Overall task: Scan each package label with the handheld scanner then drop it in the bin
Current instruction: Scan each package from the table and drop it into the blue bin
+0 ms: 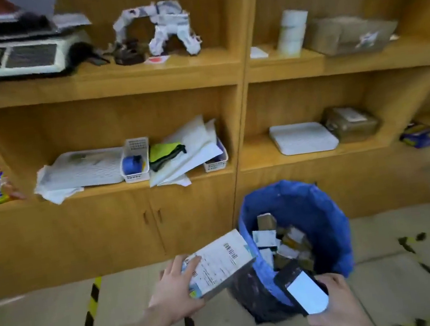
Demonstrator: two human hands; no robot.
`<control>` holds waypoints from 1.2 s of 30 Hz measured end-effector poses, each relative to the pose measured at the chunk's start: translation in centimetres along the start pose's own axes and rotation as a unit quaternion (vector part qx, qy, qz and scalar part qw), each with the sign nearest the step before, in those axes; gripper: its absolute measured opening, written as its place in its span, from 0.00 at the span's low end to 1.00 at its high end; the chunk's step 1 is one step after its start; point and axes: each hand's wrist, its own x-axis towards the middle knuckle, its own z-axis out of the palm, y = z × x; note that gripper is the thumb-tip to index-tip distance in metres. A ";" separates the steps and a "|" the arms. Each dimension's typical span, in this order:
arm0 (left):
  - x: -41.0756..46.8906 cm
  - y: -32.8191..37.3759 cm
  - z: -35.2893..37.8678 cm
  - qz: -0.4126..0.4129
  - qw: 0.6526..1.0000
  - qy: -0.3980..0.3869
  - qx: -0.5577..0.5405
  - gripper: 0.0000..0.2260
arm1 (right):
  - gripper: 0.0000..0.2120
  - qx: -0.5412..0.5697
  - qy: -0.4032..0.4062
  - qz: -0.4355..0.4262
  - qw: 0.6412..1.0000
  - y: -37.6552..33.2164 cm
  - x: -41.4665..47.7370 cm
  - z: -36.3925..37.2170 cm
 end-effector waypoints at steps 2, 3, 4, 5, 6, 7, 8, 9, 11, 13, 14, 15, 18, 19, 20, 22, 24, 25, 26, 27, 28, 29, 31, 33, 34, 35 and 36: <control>4.4 1.7 -0.2 0.029 0.999 -0.014 0.000 0.43 | 0.30 -0.017 0.002 0.018 1.000 0.8 1.2 -1.2; 6.2 2.7 0.0 0.037 0.999 -0.025 -0.002 0.44 | 0.31 -0.018 0.005 0.030 0.999 1.4 1.7 -1.6; 7.9 3.7 0.4 0.045 0.998 -0.034 -0.006 0.45 | 0.31 -0.015 0.009 0.037 0.999 2.1 2.2 -2.0; 9.5 4.7 0.8 0.054 0.998 -0.042 -0.009 0.45 | 0.29 -0.013 -0.001 0.045 0.999 2.5 2.9 -2.3; 11.1 5.6 1.2 0.063 0.997 -0.051 -0.010 0.45 | 0.24 -0.012 -0.016 0.055 0.998 2.7 3.8 -2.7; 12.7 6.5 1.7 0.072 0.996 -0.059 -0.009 0.45 | 0.17 -0.010 -0.005 0.074 0.997 3.1 4.9 -3.3; 14.2 7.4 2.2 0.078 0.995 -0.066 -0.008 0.45 | 0.11 -0.015 0.018 0.085 0.996 3.8 6.0 -3.8; 15.2 8.2 2.5 0.079 0.994 -0.073 -0.009 0.45 | 0.10 -0.020 0.023 0.092 0.995 4.2 6.8 -4.2; 17.7 9.7 3.7 0.076 0.993 -0.085 -0.013 0.45 | 0.18 -0.021 0.041 0.103 0.994 5.2 8.9 -5.0; 20.2 11.3 4.8 0.069 0.993 -0.093 -0.022 0.46 | 0.23 0.002 0.041 0.112 0.993 6.5 11.2 -5.7; 21.4 12.3 5.3 0.062 0.993 -0.096 -0.031 0.46 | 0.26 0.013 0.040 0.113 0.993 7.3 12.6 -6.0; 22.7 13.2 5.8 0.053 0.993 -0.098 -0.041 0.46 | 0.29 0.030 0.030 0.123 0.991 8.1 14.0 -6.3; 26.3 16.3 8.0 0.020 0.992 -0.101 -0.069 0.45 | 0.38 0.066 0.007 0.171 0.983 11.7 18.9 -7.2; 27.4 17.3 8.8 0.005 0.992 -0.103 -0.074 0.44 | 0.39 0.084 0.001 0.190 0.978 12.8 20.5 -7.2; 28.5 18.2 9.9 -0.013 0.991 -0.107 -0.078 0.44 | 0.38 0.095 -0.002 0.199 0.975 14.0 22.0 -7.1; 31.1 19.8 12.1 -0.035 0.990 -0.113 -0.078 0.43 | 0.38 0.110 0.014 0.210 0.971 16.3 25.3 -6.2; 33.9 21.6 14.5 -0.037 0.990 -0.115 -0.068 0.42 | 0.39 0.115 0.039 0.227 0.966 18.2 28.7 -5.1; 35.0 22.5 15.9 -0.042 0.990 -0.118 -0.066 0.41 | 0.39 0.118 0.042 0.235 0.964 19.1 30.2 -4.3; 36.0 23.3 17.4 -0.052 0.989 -0.122 -0.065 0.40 | 0.39 0.119 0.045 0.235 0.964 19.9 31.5 -3.5; 37.0 24.0 18.9 -0.063 0.988 -0.124 -0.066 0.39 | 0.39 0.123 0.051 0.231 0.964 20.7 32.8 -2.5; 37.8 24.6 20.5 -0.077 0.986 -0.128 -0.068 0.38 | 0.38 0.127 0.052 0.232 0.963 21.4 33.9 -1.4; 38.6 25.1 22.2 -0.092 0.985 -0.130 -0.072 0.38 | 0.37 0.138 0.054 0.233 0.961 22.1 34.8 -0.3; 40.5 25.9 25.7 -0.116 0.982 -0.131 -0.076 0.38 | 0.35 0.162 0.054 0.219 0.961 23.9 36.7 2.4; 42.6 26.3 29.2 -0.131 0.978 -0.145 -0.078 0.39 | 0.34 0.170 0.050 0.213 0.961 25.6 38.3 5.0; 43.4 26.5 30.7 -0.134 0.976 -0.155 -0.076 0.39 | 0.33 0.175 0.042 0.214 0.960 26.4 39.0 6.1; 44.1 26.6 32.1 -0.134 0.975 -0.165 -0.067 0.40 | 0.33 0.179 0.033 0.217 0.959 27.1 39.4 7.1; 44.6 26.7 33.3 -0.135 0.974 -0.175 -0.056 0.40 | 0.33 0.178 0.026 0.223 0.958 27.8 39.6 8.0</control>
